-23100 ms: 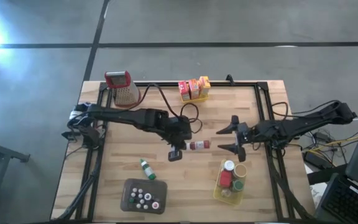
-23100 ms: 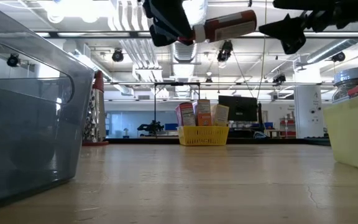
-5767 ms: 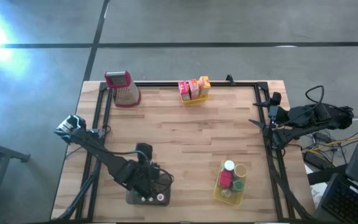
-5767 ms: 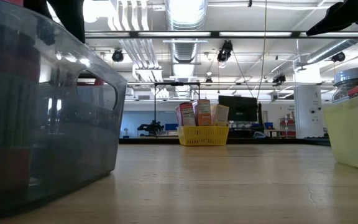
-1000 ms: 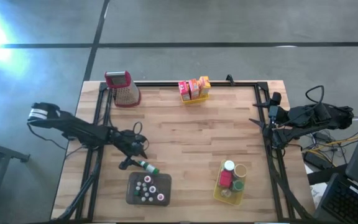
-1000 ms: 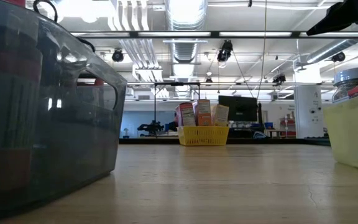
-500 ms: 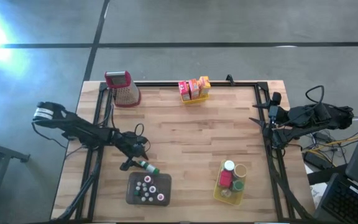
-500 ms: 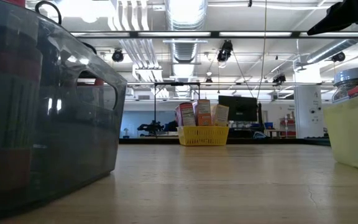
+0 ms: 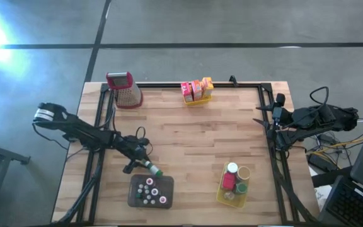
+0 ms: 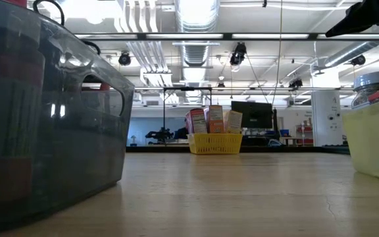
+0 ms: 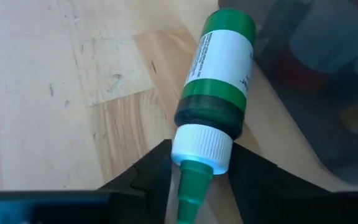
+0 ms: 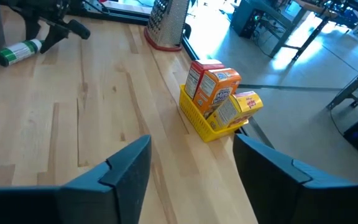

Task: Pick & Place Kitchen Items
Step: Put the large green food coloring bottle into the black bin

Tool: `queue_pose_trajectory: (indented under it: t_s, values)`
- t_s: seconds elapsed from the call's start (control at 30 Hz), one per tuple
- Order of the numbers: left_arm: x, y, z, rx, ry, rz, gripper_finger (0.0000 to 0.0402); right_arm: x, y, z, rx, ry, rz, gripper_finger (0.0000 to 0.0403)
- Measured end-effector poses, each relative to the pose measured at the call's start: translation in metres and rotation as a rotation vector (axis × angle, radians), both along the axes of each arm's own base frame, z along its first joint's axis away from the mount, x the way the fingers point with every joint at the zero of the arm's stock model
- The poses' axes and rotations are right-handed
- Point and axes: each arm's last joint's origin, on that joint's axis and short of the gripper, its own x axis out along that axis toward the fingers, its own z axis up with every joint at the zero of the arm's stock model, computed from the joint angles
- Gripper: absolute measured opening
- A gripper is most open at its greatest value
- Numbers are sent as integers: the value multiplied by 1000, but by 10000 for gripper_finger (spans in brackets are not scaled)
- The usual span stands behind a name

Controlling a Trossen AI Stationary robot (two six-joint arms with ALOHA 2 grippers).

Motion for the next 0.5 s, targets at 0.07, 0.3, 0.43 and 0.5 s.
queue_pose_trajectory:
  t_s: [0.07, 0.3, 0.43, 0.5]
  values:
    - [0, 0, 0, 0, 0, 1, 138, 0, 0, 0, 1, 0, -1, 219]
    - [-1, 0, 2, -6, -3, -2, 130, 0, 0, 0, 0, 0, 0, 232]
    - [-1, 0, 2, -1, -9, 5, 136, 0, 0, 0, 0, 0, 0, 246]
    - [0, 0, 3, 7, -20, 4, 136, 0, 0, 0, 2, -1, -1, 254]
